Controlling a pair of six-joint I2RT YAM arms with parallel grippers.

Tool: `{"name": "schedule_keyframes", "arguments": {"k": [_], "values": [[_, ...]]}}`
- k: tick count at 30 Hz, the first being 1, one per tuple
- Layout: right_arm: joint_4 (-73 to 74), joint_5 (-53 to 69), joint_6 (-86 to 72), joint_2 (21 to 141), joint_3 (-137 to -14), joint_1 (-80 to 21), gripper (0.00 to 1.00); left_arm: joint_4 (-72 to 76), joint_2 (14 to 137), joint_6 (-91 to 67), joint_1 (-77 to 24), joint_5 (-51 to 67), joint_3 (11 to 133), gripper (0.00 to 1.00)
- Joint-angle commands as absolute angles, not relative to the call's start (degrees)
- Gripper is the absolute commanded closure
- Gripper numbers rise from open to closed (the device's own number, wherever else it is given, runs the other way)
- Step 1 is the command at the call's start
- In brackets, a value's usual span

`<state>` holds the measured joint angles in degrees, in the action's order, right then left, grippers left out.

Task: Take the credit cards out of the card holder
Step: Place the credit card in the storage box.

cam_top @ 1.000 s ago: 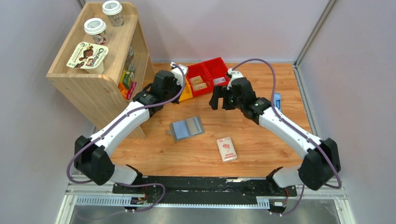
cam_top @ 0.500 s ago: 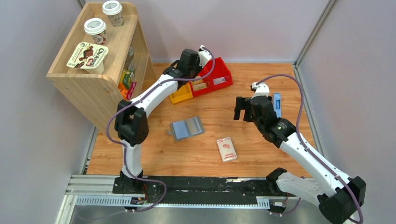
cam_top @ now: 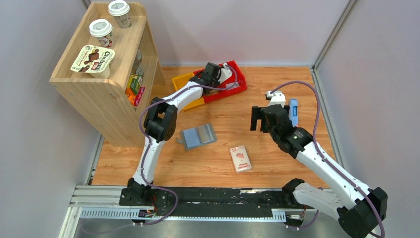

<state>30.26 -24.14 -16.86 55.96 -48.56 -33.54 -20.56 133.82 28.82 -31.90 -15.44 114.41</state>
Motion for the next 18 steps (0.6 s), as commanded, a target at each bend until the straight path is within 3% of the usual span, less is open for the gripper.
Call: {"name": "schedule_keyframes", "arguments": {"k": [1, 7, 10, 18], "values": [[29.62, -25.93, -15.82, 55.90, -48.08, -33.31, 0.00, -19.51, 134.38, 32.69, -32.26, -16.53, 116.19, 1.00], [29.09, -25.40, -15.64, 57.48, -48.51, -33.31, 0.00, -20.91, 133.86, 32.35, -32.87, -14.41, 115.66, 0.83], [28.92, -25.05, -15.64, 57.92, -48.69, -33.31, 0.00, -21.88, 132.89, 31.03, -33.22, -14.24, 115.66, 0.70], [26.72, -21.28, -14.06, 58.18, -49.39, -33.31, 0.00, -22.07, 123.25, 21.55, -33.31, -11.08, 112.60, 0.58]]}}
